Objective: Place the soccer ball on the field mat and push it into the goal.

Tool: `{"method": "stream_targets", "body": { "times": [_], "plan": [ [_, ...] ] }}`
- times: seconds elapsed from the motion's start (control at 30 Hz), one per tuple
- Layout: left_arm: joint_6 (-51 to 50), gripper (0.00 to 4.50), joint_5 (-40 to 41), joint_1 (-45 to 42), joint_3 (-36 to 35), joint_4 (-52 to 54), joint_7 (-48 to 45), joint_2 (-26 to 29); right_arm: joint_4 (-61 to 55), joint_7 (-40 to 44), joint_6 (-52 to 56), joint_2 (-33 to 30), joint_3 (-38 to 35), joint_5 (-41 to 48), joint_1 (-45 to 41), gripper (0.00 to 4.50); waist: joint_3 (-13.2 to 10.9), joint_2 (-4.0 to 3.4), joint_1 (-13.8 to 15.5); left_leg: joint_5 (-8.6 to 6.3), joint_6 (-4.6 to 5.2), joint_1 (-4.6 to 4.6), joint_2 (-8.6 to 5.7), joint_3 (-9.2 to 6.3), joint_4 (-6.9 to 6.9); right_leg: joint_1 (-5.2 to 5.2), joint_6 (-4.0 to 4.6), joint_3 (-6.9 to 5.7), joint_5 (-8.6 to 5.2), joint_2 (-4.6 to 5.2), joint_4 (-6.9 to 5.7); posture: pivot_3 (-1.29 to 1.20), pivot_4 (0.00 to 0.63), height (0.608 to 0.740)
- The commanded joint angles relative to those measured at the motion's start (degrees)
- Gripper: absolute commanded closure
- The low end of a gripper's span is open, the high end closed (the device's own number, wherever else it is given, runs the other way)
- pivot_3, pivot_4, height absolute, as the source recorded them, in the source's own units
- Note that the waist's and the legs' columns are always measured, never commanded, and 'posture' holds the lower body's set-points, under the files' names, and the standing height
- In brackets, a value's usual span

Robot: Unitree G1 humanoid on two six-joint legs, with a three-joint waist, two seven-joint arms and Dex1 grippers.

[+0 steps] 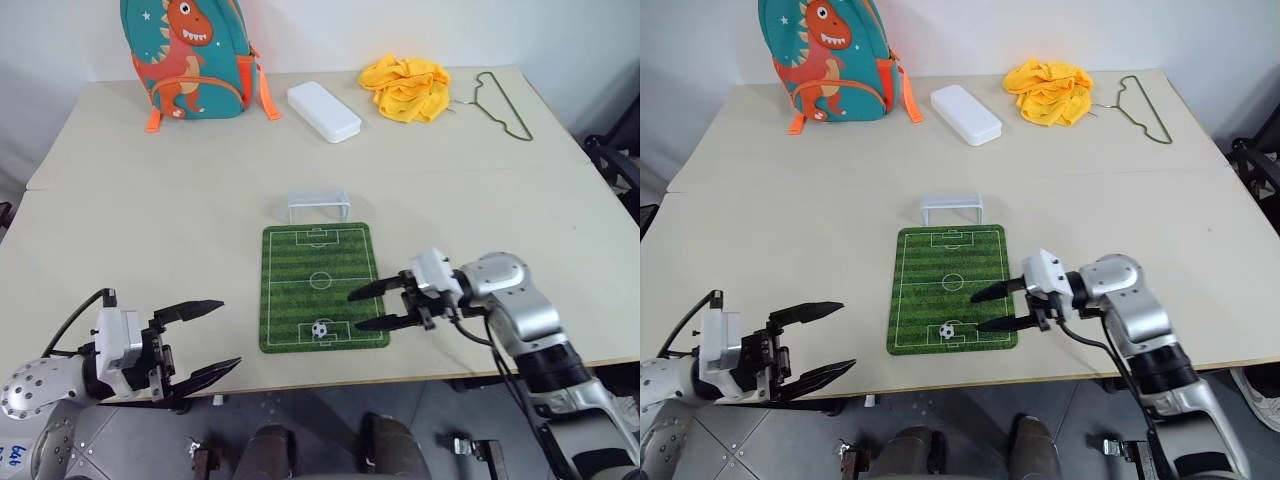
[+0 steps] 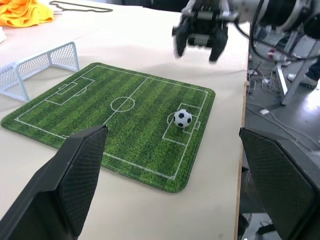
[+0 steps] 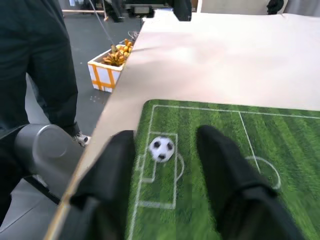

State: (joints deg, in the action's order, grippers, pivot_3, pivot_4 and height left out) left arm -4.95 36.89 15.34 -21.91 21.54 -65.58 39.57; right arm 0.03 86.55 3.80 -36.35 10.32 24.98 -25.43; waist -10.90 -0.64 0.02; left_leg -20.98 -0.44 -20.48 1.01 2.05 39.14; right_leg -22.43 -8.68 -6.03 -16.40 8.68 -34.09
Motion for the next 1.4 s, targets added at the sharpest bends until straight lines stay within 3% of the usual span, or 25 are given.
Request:
{"method": "stream_targets", "body": {
  "times": [0.03,0.1,0.43,0.83,1.1,1.4],
  "plan": [
    [1.55,0.0,0.4,0.34,-0.85,-0.72,-2.95,1.17,-4.37,1.28,-2.85,-1.11,1.59,-1.47,4.8,3.87,-0.01,0.02,-0.07,-0.01,0.0,0.0,0.0,0.02,0.0,0.0,0.0,-0.01,0.0,0.0,0.01,0.0,0.15,0.74],
    [1.95,0.0,0.04,0.35,-0.74,-1.28,-3.78,1.33,-6.06,-0.93,-4.2,-0.45,3.26,-3.79,7.3,4.48,-0.01,0.02,-0.24,-0.01,0.0,0.0,0.0,0.07,0.0,0.0,0.0,0.0,0.0,0.0,0.02,0.0,0.15,0.74],
    [0.83,0.0,0.34,-0.33,-0.75,-1.41,-3.02,1.64,-7.25,-17.8,-4.4,11.6,12.39,-15.41,10.75,4.49,0.02,0.06,-0.21,-0.01,-0.03,0.08,0.1,0.18,0.01,-0.05,0.07,0.04,0.04,-0.05,-0.05,0.0,0.15,0.74],
    [-0.42,0.0,0.62,-0.01,-1.57,0.35,-1.46,1.61,-3.54,-22.08,-2.83,14.48,14.59,-17.73,8.47,4.49,0.03,0.09,-0.32,-0.01,-0.03,0.08,0.12,0.17,0.01,-0.05,0.08,0.04,0.03,-0.08,-0.08,0.0,0.15,0.74],
    [0.24,0.0,0.11,-0.33,-0.87,0.6,-0.05,0.9,4.45,-23.58,-5.05,16.41,12.86,-18.34,1.91,4.49,0.04,0.09,-0.5,0.0,-0.03,0.09,0.13,0.18,0.02,-0.06,0.09,0.04,0.04,-0.08,-0.11,0.0,0.15,0.74],
    [1.3,0.0,-0.25,-0.29,-0.97,0.05,0.54,0.62,3.11,-19.21,-5.73,13.79,12.92,-16.27,1.97,4.49,0.04,0.09,-0.34,-0.01,-0.03,0.08,0.13,0.18,0.02,-0.08,0.09,0.03,0.04,-0.08,-0.13,0.0,0.15,0.74]
  ]
}}
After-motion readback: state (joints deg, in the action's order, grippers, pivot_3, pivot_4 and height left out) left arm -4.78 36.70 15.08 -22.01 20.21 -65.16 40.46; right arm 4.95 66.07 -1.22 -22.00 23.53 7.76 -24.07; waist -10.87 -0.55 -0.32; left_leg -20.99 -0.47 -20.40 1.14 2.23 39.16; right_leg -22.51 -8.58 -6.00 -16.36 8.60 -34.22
